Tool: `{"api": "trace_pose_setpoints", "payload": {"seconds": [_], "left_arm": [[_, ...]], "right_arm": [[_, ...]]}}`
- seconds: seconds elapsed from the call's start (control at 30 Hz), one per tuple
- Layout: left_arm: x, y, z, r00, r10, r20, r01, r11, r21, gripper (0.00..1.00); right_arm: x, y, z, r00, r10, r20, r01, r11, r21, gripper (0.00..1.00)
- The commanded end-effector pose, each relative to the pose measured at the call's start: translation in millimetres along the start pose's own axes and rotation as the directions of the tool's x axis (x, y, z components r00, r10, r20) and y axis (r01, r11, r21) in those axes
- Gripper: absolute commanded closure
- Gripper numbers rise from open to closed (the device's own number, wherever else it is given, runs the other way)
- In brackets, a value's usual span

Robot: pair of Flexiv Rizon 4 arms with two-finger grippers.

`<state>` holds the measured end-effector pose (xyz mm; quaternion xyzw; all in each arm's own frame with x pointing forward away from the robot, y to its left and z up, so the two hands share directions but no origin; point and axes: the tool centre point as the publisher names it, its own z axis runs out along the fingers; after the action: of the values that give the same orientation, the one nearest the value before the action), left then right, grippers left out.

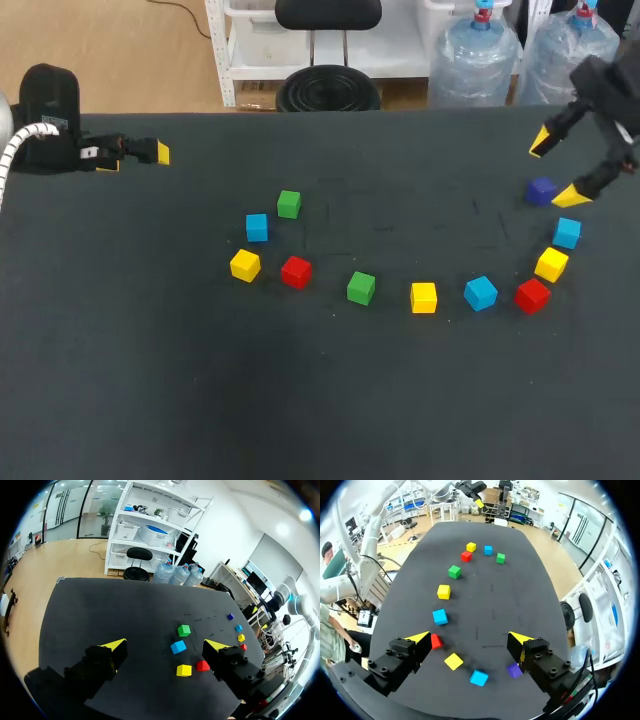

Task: Place the blue cubes, place green cubes on the blue cubes, place the yellow cubes on the green cubes, then place the red cubes on the yellow cubes, and place purple cube on the red cubes.

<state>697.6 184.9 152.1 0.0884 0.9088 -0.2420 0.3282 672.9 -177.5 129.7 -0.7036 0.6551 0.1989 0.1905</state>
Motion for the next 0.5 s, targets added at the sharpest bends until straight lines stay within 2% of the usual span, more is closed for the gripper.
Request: {"api": "trace_pose_setpoints", "payload": {"seconds": [0.03,0.4,0.5], "left_arm": [[0.3,1.3,0.8,1.0,0.001,0.003,-0.001,1.0,0.004,0.0],[0.3,1.3,0.8,1.0,0.001,0.003,-0.001,1.0,0.004,0.0],[0.3,1.3,0.8,1.0,0.001,0.003,-0.001,1.0,0.004,0.0]], "right_arm": [[0.0,-5.8,0.1,1.0,-0.001,0.004,0.001,0.993,-0.116,0.0],[0.0,-5.8,0.1,1.0,-0.001,0.004,0.001,0.993,-0.116,0.0],[-3.7,-6.3,-0.9,0.999,-0.04,-0.015,0.038,0.993,-0.112,0.0]]}}
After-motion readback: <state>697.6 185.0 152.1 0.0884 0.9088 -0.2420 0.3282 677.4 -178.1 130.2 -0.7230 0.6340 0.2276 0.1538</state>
